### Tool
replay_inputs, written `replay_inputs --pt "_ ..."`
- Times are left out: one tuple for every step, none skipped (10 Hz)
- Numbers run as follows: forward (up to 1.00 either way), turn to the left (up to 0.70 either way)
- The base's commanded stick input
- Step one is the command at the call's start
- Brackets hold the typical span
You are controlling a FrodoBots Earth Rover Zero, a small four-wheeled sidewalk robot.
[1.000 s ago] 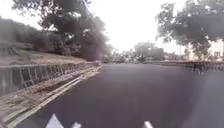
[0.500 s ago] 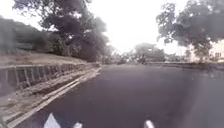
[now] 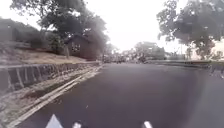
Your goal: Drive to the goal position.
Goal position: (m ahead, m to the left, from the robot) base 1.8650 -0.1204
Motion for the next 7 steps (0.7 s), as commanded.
replay_inputs --pt "0.5 -0.23" --pt "0.5 -0.29" --pt "0.5 -0.35" --pt "0.5 -0.41" --pt "0.5 -0.46" --pt "0.5 -0.5" --pt "0.5 -0.5"
